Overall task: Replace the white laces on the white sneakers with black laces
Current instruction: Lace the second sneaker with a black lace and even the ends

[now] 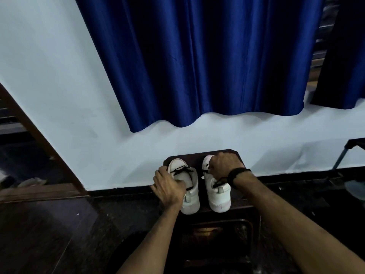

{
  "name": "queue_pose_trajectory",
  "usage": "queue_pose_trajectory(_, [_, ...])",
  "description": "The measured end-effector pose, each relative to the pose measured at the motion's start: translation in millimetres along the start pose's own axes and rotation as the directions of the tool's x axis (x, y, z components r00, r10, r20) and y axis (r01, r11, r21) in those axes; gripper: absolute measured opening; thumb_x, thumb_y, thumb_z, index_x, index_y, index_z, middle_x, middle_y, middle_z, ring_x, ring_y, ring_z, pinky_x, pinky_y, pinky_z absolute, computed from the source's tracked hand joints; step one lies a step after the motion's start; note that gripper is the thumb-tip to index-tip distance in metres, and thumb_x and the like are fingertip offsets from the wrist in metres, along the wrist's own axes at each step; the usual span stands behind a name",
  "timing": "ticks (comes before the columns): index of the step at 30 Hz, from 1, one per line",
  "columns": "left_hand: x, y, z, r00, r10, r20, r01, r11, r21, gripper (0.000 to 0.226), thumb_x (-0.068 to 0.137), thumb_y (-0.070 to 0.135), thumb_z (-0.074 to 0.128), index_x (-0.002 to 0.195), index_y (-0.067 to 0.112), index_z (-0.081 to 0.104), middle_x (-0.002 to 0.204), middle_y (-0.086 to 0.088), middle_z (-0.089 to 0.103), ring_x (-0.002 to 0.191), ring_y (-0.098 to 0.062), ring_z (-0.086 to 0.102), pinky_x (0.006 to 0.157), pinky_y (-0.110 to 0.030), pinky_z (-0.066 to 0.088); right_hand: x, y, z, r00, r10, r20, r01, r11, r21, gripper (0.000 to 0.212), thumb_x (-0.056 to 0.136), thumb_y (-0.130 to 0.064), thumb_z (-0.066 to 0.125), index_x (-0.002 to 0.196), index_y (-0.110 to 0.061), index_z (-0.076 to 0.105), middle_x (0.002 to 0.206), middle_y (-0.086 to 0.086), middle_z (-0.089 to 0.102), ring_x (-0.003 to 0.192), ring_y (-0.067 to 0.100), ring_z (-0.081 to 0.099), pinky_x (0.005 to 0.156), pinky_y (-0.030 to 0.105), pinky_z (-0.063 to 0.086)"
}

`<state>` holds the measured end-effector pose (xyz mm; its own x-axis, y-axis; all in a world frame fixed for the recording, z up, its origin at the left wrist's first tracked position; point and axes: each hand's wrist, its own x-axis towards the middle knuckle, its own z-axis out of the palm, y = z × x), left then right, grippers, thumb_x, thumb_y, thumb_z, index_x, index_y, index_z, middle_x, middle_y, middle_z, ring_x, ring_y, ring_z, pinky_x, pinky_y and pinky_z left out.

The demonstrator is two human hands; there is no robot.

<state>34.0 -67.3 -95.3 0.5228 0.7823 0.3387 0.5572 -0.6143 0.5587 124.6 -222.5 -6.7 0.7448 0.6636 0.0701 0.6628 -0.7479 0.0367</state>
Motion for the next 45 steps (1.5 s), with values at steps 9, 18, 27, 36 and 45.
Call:
queue_pose_trajectory(9, [-11.0,13.2,-1.2,0.994,-0.100,0.052,0.108,0.977,-0.185,0.034,0.074,0.004,0.056,0.104,0.017,0.044,0.110,-0.008,0.055,0.091,-0.041,0.062,0.064,-0.042,0.047,-20.4,12.0,4.9,0.970,0.218,-0.111,-0.018,0.516,0.856,0.022,0.090,-0.030,0.061,0.072,-0.026,0.072,0.076,-0.017,0.072,0.079,-0.002,0.066,0.088,0.031,0.043])
queue_pose_trajectory(18, [-9.8,12.1,1.8,0.993,-0.109,0.039,0.115,0.974,-0.195,0.031,0.076,0.005,0.055,0.099,0.018,0.041,0.109,-0.007,0.054,0.090,-0.041,0.062,0.065,-0.043,0.047,-30.3,-2.0,32.3,0.882,-0.365,0.297,0.118,0.783,0.610,0.063,0.085,-0.061,0.055,0.088,-0.001,0.076,0.083,0.011,0.072,0.065,-0.012,0.058,0.067,0.004,0.037])
queue_pose_trajectory(27, [-8.3,6.1,6.4,0.997,-0.071,0.019,0.073,0.982,-0.176,0.033,0.075,0.005,0.057,0.100,0.020,0.042,0.108,-0.005,0.054,0.087,-0.039,0.062,0.064,-0.041,0.048,16.1,-18.4,24.7,0.999,0.049,0.023,-0.053,0.970,0.235,0.027,0.085,-0.019,0.054,0.108,-0.016,0.068,0.110,0.013,0.066,0.108,0.031,0.057,0.085,0.033,0.047])
queue_pose_trajectory(36, [-5.5,4.0,13.0,0.998,-0.051,-0.032,0.045,0.982,-0.181,0.034,0.073,0.003,0.056,0.099,0.020,0.043,0.104,-0.005,0.054,0.083,-0.038,0.062,0.059,-0.038,0.043,33.1,-14.6,32.4,0.998,0.039,0.047,-0.051,0.956,0.289,0.024,0.092,-0.030,0.044,0.093,-0.027,0.068,0.105,-0.003,0.069,0.103,0.020,0.060,0.097,0.040,0.033])
queue_pose_trajectory(45, [-3.9,5.0,1.8,0.999,-0.021,-0.027,0.012,0.958,-0.285,0.047,0.062,-0.002,0.061,0.101,0.020,0.045,0.106,-0.005,0.053,0.100,-0.032,0.055,0.077,-0.042,0.049,14.5,-0.5,-21.7,0.957,-0.073,0.280,-0.282,-0.018,0.959,0.022,0.099,-0.029,0.050,0.087,-0.016,0.062,0.059,-0.006,0.041,0.048,0.009,0.037,0.049,0.021,0.029])
